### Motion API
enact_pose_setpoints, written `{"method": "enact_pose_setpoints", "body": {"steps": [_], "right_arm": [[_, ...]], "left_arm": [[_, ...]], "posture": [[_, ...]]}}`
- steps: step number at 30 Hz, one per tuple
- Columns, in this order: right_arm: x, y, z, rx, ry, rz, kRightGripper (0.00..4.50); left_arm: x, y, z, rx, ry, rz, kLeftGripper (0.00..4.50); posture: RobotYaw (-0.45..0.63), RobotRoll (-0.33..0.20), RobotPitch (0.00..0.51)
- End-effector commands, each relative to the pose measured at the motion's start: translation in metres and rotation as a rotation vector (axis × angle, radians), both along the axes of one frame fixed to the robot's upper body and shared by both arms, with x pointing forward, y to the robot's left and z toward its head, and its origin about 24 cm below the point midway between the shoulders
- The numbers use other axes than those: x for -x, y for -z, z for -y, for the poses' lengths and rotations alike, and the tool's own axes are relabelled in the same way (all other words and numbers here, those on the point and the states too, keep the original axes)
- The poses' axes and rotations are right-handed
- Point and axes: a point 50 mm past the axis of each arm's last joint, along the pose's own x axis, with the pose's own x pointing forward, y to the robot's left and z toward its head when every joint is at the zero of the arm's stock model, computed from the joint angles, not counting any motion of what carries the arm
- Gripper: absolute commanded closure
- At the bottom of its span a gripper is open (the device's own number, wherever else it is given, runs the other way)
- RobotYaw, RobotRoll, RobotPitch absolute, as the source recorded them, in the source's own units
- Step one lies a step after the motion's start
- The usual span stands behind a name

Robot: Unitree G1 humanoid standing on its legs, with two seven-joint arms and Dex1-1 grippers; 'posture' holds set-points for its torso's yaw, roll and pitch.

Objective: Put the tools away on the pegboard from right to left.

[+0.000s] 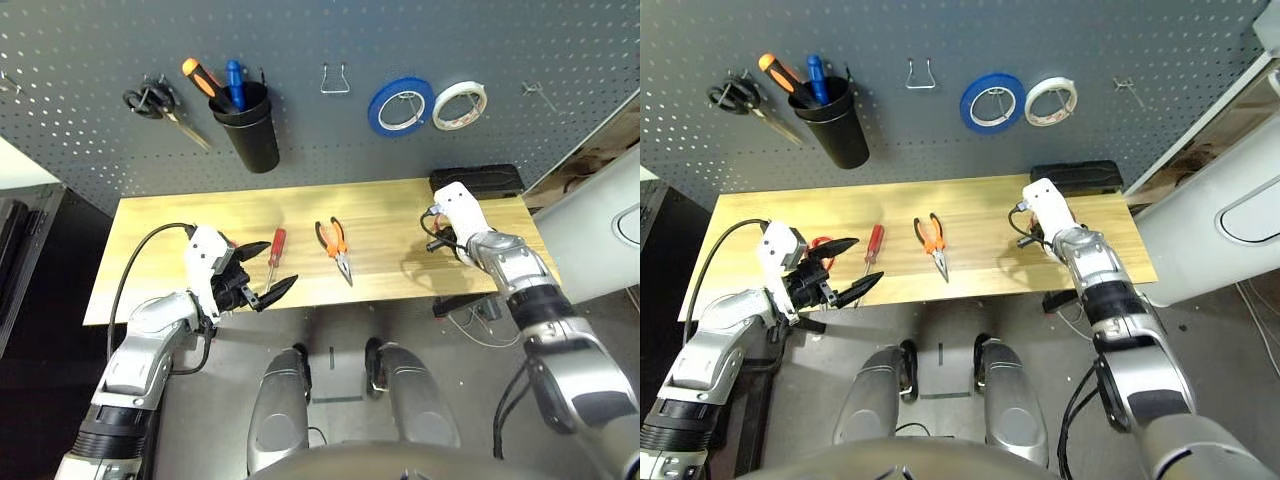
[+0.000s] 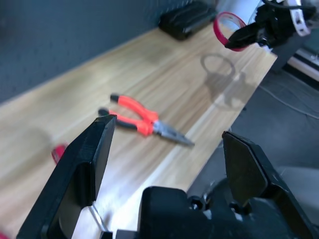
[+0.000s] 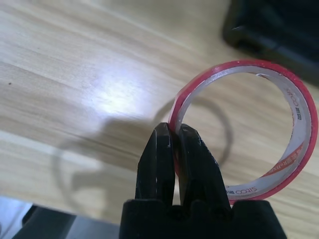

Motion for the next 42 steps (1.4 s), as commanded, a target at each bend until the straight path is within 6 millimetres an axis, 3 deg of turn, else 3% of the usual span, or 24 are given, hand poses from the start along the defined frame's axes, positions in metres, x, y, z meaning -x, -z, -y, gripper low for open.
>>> {"method": "enact_pose_setpoints", "body": {"steps": [1, 9, 16, 26, 32, 42], "right_arm": [[0.010, -0.019, 0.001, -0.005, -0.001, 0.066, 4.48], [0.022, -0.041, 0.011, 0.016, -0.011, 0.159, 4.48], [0.019, -0.062, 0.029, 0.088, 0.019, 0.320, 4.48], [0.017, -0.088, 0.033, 0.133, 0.012, 0.599, 4.48], [0.001, -0.103, 0.049, 0.142, 0.101, 0.684, 4.48], [-0.036, -0.099, 0.069, 0.092, 0.122, 0.584, 4.48]], "left_arm": [[0.003, -0.004, 0.001, 0.063, 0.024, 0.017, 0.00], [0.006, -0.030, -0.005, 0.149, 0.017, 0.079, 0.00], [-0.003, -0.056, -0.014, 0.175, -0.016, 0.154, 0.00], [-0.010, -0.070, -0.020, 0.163, -0.038, 0.194, 0.00], [-0.013, -0.072, -0.020, 0.148, -0.030, 0.198, 0.00], [-0.012, -0.069, -0.011, 0.155, -0.009, 0.190, 0.00]], "posture": [[-0.03, 0.000, 0.106], [-0.02, 0.000, 0.108], [-0.01, 0.000, 0.110], [-0.02, 0.000, 0.108], [-0.02, 0.000, 0.107], [-0.01, 0.000, 0.105]]}}
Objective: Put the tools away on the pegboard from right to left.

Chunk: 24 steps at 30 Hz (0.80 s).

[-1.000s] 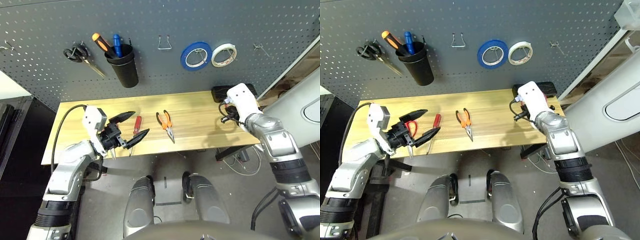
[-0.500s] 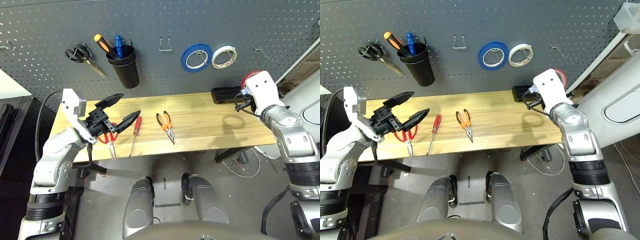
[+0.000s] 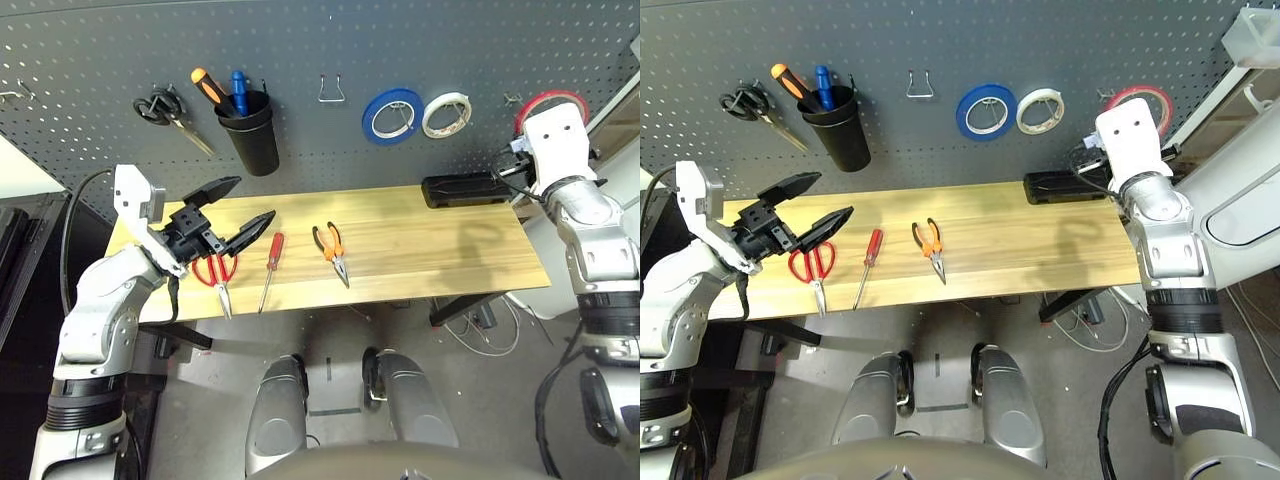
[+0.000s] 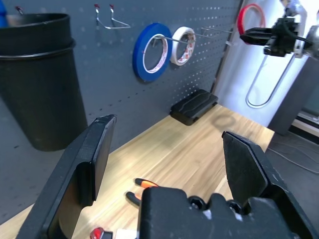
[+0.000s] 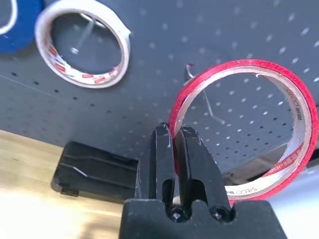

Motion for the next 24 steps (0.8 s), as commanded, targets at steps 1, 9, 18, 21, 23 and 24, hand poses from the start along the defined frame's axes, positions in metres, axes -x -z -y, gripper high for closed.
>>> {"method": "enact_pose_setpoints", "body": {"steps": [1, 9, 18, 21, 23, 24], "right_arm": [[-0.010, 0.005, 0.007, -0.020, 0.001, -0.041, 4.48], [-0.033, 0.004, 0.011, -0.013, 0.014, -0.072, 4.48], [-0.044, 0.009, 0.008, -0.061, 0.046, -0.091, 4.48], [-0.045, 0.012, 0.008, -0.063, 0.072, -0.106, 4.21], [-0.045, 0.013, 0.009, -0.069, 0.082, -0.110, 3.66], [-0.045, 0.014, 0.008, -0.075, 0.083, -0.108, 3.30]], "left_arm": [[0.002, 0.001, 0.006, -0.008, 0.019, -0.006, 0.00], [0.001, -0.004, 0.010, 0.017, 0.022, 0.017, 0.00], [-0.003, -0.008, 0.009, 0.014, 0.018, 0.026, 0.00], [-0.004, -0.009, 0.010, 0.013, 0.017, 0.034, 0.00], [-0.004, -0.009, 0.010, 0.012, 0.017, 0.036, 0.00], [-0.004, -0.009, 0.011, 0.011, 0.018, 0.037, 0.00]], "posture": [[-0.01, 0.000, 0.105], [0.00, 0.000, 0.113], [0.00, 0.000, 0.117], [0.01, 0.000, 0.113], [0.01, 0.000, 0.114], [0.01, 0.000, 0.115]]}}
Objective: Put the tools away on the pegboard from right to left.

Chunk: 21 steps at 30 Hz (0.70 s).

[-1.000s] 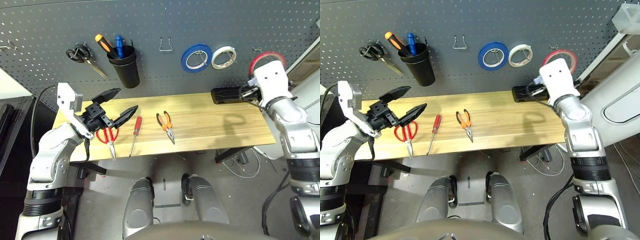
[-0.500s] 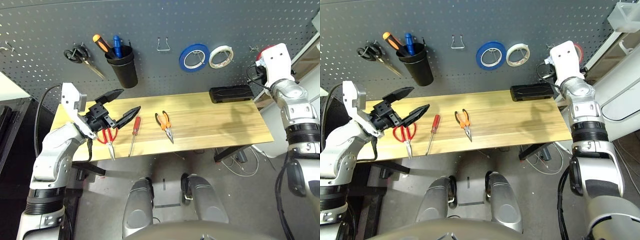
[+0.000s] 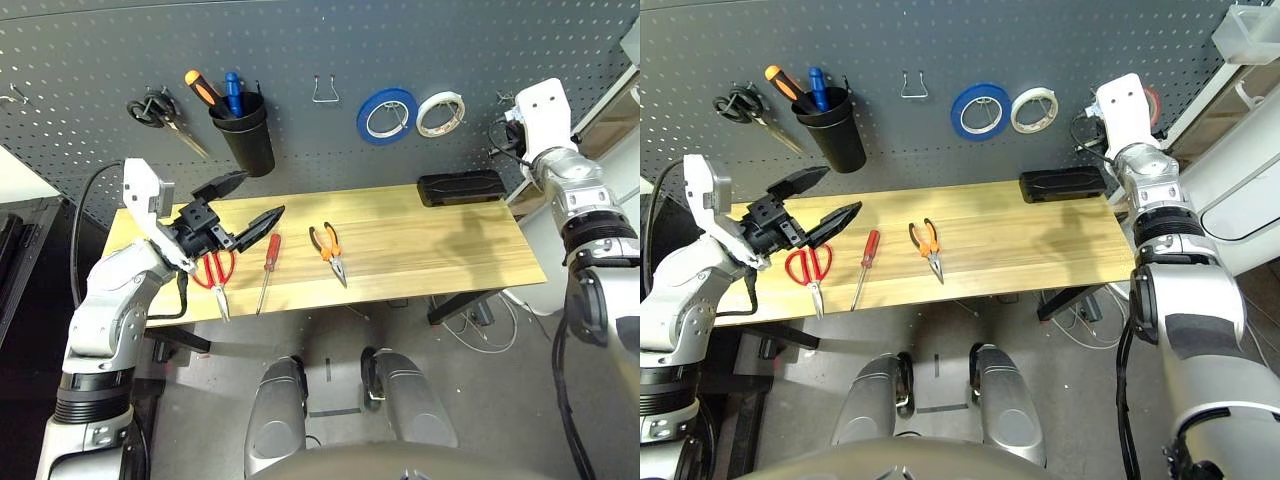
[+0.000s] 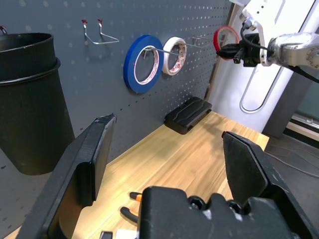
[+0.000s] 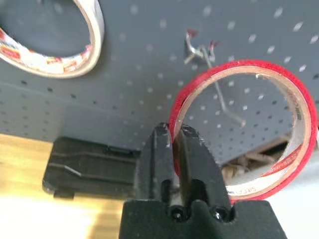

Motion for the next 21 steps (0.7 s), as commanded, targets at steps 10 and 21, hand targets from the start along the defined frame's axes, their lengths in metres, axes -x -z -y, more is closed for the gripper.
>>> {"method": "enact_pose_setpoints", "body": {"steps": [10, 21], "right_arm": [[0.003, -0.025, 0.000, -0.097, -0.204, 0.042, 0.02], [0.058, -0.048, 0.018, -0.129, -0.445, -0.245, 0.02]], "left_arm": [[0.001, -0.001, 0.004, -0.009, 0.008, -0.003, 0.00], [0.001, 0.007, 0.004, -0.055, 0.029, -0.050, 0.00]], "posture": [[0.02, 0.000, 0.120], [0.00, 0.000, 0.128]]}}
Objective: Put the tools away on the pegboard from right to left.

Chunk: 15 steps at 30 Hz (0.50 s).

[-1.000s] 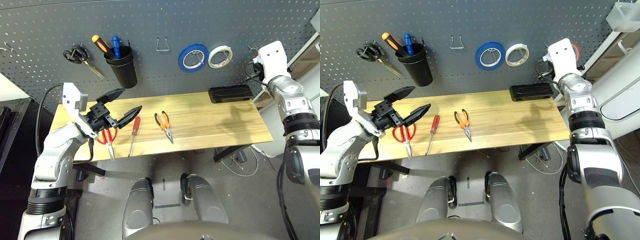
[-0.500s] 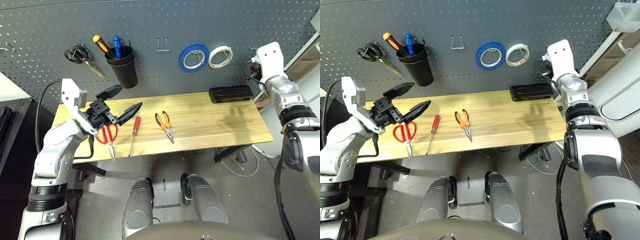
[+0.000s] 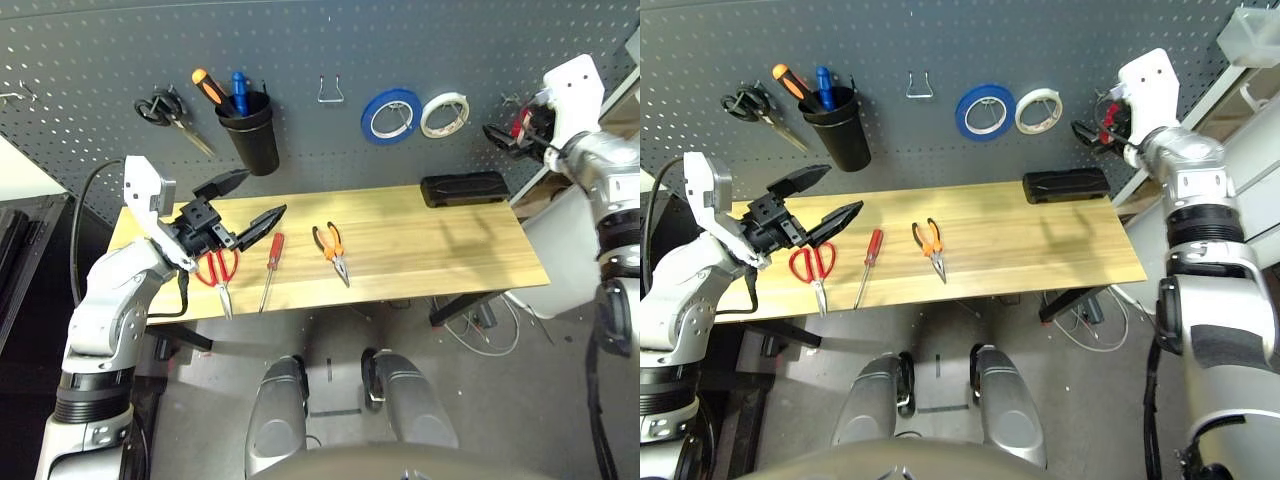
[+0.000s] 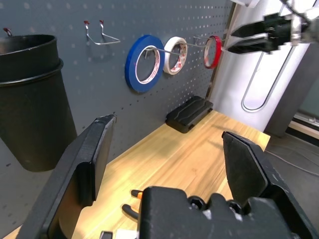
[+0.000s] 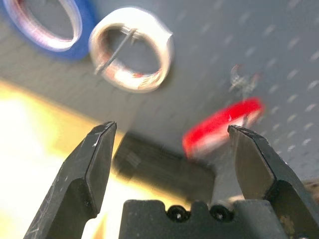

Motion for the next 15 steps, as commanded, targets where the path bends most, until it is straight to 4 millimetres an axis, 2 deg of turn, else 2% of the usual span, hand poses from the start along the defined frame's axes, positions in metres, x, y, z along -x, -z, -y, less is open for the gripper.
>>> {"method": "enact_pose_setpoints", "body": {"steps": [1, 6, 9, 12, 15], "right_arm": [[0.017, -0.002, -0.002, -0.001, -0.049, -0.116, 0.02], [0.039, 0.017, -0.024, -0.005, -0.142, -0.296, 0.02], [0.040, 0.036, -0.048, -0.037, -0.162, -0.340, 0.02], [0.037, 0.057, -0.080, -0.098, -0.159, -0.391, 0.02], [0.034, 0.071, -0.101, -0.124, -0.143, -0.427, 0.02]], "left_arm": [[0.002, 0.010, 0.002, -0.049, 0.028, -0.047, 0.00], [0.004, 0.017, 0.001, -0.055, 0.026, -0.082, 0.00], [0.006, 0.024, 0.001, -0.078, 0.033, -0.104, 0.00], [0.005, 0.031, 0.001, -0.095, 0.024, -0.135, 0.00], [0.004, 0.038, -0.002, -0.126, -0.004, -0.154, 0.00]], "posture": [[0.00, 0.000, 0.130], [-0.01, 0.000, 0.138], [0.00, 0.000, 0.143], [0.00, 0.000, 0.148], [0.00, 0.000, 0.153]]}}
